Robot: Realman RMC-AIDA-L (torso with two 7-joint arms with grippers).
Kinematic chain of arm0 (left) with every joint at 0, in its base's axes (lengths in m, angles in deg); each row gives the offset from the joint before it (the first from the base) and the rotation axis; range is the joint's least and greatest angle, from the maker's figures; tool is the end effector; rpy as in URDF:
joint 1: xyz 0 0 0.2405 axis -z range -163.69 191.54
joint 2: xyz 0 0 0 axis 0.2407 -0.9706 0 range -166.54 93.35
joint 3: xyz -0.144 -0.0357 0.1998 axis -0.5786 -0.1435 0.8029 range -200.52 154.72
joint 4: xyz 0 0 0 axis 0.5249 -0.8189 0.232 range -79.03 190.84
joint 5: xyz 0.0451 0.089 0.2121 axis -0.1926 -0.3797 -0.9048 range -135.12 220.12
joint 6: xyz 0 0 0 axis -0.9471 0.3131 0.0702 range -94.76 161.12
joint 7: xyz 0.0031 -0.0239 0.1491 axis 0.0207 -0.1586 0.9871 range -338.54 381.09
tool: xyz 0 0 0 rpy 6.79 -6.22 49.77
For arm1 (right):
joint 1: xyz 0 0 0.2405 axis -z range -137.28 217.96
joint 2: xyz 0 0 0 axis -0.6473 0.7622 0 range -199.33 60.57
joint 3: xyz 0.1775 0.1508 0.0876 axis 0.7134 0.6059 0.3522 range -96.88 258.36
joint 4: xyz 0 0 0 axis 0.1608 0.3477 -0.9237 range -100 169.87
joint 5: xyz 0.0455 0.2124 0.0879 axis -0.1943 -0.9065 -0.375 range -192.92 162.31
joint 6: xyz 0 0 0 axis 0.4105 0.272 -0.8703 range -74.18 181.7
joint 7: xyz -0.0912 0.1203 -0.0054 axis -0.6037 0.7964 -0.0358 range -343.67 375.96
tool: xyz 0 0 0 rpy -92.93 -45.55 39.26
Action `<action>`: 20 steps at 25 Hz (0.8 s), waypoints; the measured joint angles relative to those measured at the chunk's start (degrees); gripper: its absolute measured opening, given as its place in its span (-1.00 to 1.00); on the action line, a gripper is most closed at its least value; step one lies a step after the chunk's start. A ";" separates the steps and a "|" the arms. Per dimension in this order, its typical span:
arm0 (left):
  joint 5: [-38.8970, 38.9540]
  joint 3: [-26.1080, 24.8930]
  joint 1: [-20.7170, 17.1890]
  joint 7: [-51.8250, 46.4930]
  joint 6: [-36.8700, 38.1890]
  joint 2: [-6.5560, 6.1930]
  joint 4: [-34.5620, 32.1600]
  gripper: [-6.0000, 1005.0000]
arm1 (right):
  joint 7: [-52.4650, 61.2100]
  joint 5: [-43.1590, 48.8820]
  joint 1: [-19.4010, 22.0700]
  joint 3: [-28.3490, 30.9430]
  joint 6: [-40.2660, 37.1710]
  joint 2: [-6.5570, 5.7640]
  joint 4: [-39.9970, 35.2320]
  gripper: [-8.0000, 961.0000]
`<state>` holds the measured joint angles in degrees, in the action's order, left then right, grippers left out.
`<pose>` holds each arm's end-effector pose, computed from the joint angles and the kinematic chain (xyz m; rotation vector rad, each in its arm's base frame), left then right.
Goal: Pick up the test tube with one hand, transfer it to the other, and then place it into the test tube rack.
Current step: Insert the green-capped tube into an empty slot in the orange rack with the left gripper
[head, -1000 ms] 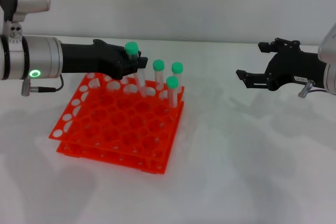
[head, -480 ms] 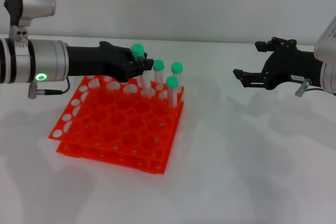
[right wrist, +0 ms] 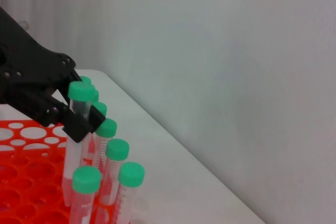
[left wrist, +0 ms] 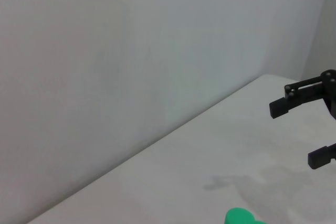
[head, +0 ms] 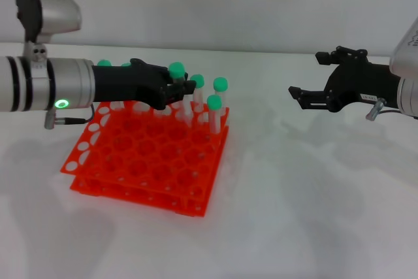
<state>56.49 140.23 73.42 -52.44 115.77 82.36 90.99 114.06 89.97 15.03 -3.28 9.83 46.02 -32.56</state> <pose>-0.2258 0.4359 0.0108 -2.6186 -0.5688 -0.4723 0.1699 0.4291 0.0045 -2.4093 0.2152 0.2955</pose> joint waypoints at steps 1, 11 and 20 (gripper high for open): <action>0.00 0.00 -0.02 0.06 -0.36 -0.03 -0.33 -0.57 | 0.00 -0.01 0.00 0.00 -0.03 0.00 0.00 0.77; -0.01 0.00 -0.29 0.50 -1.15 0.04 -2.55 -0.57 | 0.00 0.06 0.00 0.00 0.15 0.00 -0.01 0.77; 0.22 0.00 -2.20 0.57 -1.47 -0.03 -3.38 -0.56 | 0.00 0.03 -0.08 0.00 0.06 0.00 0.41 0.78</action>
<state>56.71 140.22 71.22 -51.87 114.30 82.33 87.62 114.06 90.00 14.95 -3.28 9.89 46.02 -32.15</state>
